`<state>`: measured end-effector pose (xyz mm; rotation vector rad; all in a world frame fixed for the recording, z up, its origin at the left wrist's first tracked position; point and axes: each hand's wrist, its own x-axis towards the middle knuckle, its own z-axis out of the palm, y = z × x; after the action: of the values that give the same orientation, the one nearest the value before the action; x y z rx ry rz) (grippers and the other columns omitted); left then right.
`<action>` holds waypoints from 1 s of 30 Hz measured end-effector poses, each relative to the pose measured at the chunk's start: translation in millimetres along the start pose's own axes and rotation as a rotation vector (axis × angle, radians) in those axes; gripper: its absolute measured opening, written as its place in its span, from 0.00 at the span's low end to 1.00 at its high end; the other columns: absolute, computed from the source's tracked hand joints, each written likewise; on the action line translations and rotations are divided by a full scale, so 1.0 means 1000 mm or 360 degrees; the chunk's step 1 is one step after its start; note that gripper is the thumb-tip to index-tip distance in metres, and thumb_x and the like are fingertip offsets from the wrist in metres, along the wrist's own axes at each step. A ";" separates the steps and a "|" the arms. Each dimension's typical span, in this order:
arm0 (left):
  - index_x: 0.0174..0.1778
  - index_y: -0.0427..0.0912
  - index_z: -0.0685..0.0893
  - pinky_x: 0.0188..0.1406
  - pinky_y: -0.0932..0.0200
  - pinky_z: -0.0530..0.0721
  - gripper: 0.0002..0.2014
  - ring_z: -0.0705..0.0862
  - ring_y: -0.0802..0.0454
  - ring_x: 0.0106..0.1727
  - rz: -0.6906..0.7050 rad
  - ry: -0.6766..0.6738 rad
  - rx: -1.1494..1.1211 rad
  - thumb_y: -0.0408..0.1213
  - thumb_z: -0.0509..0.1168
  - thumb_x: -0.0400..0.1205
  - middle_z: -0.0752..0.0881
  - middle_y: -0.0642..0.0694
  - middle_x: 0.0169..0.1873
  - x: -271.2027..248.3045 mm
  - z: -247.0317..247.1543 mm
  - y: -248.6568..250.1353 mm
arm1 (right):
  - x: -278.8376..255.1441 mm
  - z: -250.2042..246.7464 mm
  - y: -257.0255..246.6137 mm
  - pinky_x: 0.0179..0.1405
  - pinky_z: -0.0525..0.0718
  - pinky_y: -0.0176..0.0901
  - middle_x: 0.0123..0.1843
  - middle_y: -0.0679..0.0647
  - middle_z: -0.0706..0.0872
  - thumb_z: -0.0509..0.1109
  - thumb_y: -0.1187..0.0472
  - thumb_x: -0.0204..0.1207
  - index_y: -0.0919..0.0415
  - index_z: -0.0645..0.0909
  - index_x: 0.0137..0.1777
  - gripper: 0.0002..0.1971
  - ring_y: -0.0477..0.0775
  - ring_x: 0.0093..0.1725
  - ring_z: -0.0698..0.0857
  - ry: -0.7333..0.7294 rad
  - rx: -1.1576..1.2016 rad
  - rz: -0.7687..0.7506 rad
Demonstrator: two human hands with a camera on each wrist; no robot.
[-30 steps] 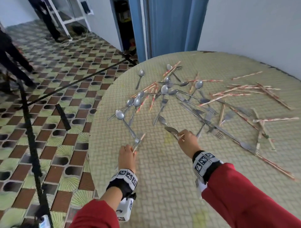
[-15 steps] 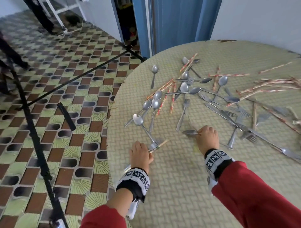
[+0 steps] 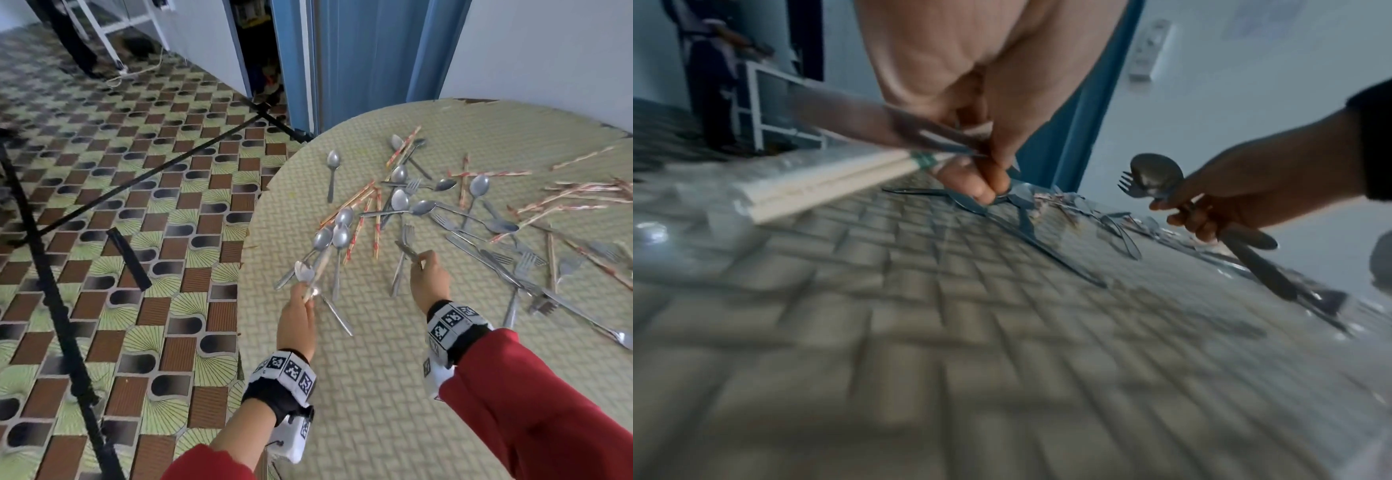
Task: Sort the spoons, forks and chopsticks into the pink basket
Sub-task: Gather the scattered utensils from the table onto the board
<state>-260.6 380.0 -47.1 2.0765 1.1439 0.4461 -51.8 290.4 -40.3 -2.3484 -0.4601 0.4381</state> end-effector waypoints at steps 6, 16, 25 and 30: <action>0.53 0.29 0.76 0.37 0.57 0.73 0.12 0.77 0.43 0.43 -0.0479 0.0268 -0.0220 0.36 0.61 0.81 0.77 0.37 0.47 0.056 0.007 -0.009 | 0.026 0.020 -0.017 0.57 0.71 0.49 0.61 0.70 0.77 0.67 0.63 0.77 0.70 0.73 0.62 0.17 0.68 0.61 0.76 0.0009 -0.0038 0.0085; 0.38 0.30 0.80 0.30 0.58 0.75 0.18 0.81 0.42 0.34 -0.0685 0.0106 -0.0221 0.40 0.77 0.67 0.83 0.34 0.41 0.086 0.029 -0.024 | 0.038 0.038 -0.018 0.55 0.81 0.57 0.58 0.69 0.81 0.66 0.65 0.74 0.71 0.69 0.61 0.18 0.69 0.58 0.81 -0.0006 -0.0079 0.0363; 0.47 0.38 0.69 0.26 0.56 0.78 0.08 0.77 0.48 0.26 -0.0504 0.0192 -0.0532 0.38 0.51 0.87 0.79 0.44 0.27 0.086 0.023 -0.002 | 0.030 0.053 -0.049 0.51 0.78 0.57 0.58 0.69 0.79 0.52 0.69 0.79 0.71 0.68 0.58 0.11 0.67 0.54 0.79 0.0054 0.0263 0.0350; 0.52 0.32 0.77 0.42 0.48 0.81 0.15 0.81 0.42 0.39 -0.0480 0.0272 -0.0422 0.43 0.56 0.85 0.81 0.40 0.36 0.107 0.009 -0.011 | 0.018 0.068 -0.074 0.47 0.80 0.51 0.57 0.66 0.81 0.57 0.66 0.80 0.71 0.71 0.61 0.12 0.63 0.52 0.81 -0.0285 0.0254 0.0084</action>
<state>-203.5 469.4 -65.0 1.6308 1.3905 0.6001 -80.1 388.9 -40.9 -2.1804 -0.4300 0.6885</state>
